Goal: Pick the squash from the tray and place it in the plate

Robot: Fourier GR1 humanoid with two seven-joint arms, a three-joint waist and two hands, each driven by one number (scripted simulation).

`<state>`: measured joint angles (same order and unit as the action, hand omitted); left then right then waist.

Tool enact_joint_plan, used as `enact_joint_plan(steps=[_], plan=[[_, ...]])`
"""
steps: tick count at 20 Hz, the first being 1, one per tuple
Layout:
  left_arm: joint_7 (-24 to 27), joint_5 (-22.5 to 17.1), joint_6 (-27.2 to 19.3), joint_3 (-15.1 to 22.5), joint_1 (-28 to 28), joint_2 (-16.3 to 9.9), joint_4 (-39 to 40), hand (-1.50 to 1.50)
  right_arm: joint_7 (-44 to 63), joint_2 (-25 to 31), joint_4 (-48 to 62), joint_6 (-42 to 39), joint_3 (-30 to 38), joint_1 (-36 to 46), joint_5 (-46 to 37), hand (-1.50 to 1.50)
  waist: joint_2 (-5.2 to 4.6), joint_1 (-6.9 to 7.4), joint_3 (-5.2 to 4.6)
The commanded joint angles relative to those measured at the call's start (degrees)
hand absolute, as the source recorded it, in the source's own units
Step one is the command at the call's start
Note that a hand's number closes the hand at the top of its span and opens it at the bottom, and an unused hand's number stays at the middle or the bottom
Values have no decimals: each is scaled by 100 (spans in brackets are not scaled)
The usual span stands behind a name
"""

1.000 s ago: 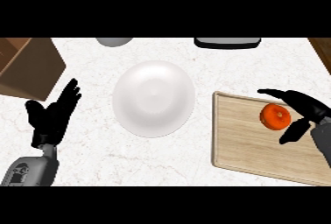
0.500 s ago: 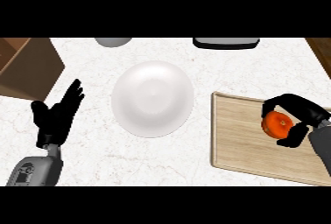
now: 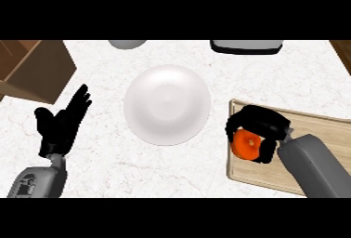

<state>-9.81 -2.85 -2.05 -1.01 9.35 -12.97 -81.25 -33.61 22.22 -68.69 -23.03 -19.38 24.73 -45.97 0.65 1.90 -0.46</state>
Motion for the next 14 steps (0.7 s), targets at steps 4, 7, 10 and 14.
enact_joint_plan(steps=[4, 7, 10, 14], plan=[[67, -59, 42, -132, -123, -83, 53, 0, -721, -1492, -1876, 261, -1974, -334, -317, 150, 33, -176, 41], [227, -59, -44, -238, -252, -47, 117, 0, -347, -1683, -2798, 768, -1870, -1073, -180, 150, -4, -317, 44], [23, 25, -138, -144, -104, 25, 37, 0, 243, -1880, -3726, 910, -1818, -1486, -158, 150, -15, -347, 44], [445, -153, 288, -288, -261, -117, 245, 0, 889, -1979, -3986, 367, -989, -1220, 211, 150, -60, -221, 42]])
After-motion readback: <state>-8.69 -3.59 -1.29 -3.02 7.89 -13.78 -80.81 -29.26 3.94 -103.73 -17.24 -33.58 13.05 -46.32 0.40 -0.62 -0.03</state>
